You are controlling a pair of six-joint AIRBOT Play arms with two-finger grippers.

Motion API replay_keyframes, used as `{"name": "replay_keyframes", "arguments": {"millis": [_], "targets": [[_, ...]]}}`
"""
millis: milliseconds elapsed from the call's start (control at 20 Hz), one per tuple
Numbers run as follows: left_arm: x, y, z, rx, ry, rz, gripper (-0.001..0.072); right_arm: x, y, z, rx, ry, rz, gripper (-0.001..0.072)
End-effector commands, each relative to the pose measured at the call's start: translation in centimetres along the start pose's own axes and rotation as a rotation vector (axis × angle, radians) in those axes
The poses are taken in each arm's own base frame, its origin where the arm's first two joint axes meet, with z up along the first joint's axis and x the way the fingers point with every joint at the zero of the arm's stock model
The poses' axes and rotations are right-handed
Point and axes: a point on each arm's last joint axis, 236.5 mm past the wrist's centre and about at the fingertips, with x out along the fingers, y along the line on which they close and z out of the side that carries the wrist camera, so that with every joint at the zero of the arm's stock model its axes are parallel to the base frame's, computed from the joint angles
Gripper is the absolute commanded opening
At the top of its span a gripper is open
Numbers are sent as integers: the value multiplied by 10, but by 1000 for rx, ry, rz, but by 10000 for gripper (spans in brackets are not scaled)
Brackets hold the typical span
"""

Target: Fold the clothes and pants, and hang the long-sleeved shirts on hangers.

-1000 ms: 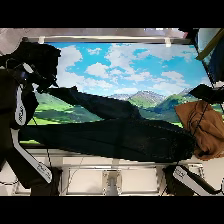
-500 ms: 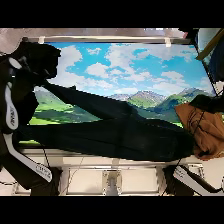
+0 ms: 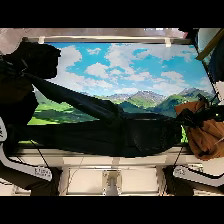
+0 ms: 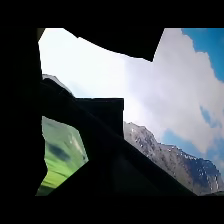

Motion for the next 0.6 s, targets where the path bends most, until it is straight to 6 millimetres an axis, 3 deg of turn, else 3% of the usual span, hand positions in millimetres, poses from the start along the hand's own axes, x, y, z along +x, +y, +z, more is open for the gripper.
{"name": "replay_keyframes", "arguments": {"millis": [0,200,450,550], "targets": [[-6,-1,2,14,-9,1,23,14,-2,43,54,-139,38,523],[-5,-3,1,16,-7,-1,23,41,-1,40,63,-49,110,523],[-5,-3,-1,15,2,0,23,17,12,67,-41,-130,123,520],[-4,-5,-2,18,3,-2,23,24,13,62,-19,-94,135,495]]}}
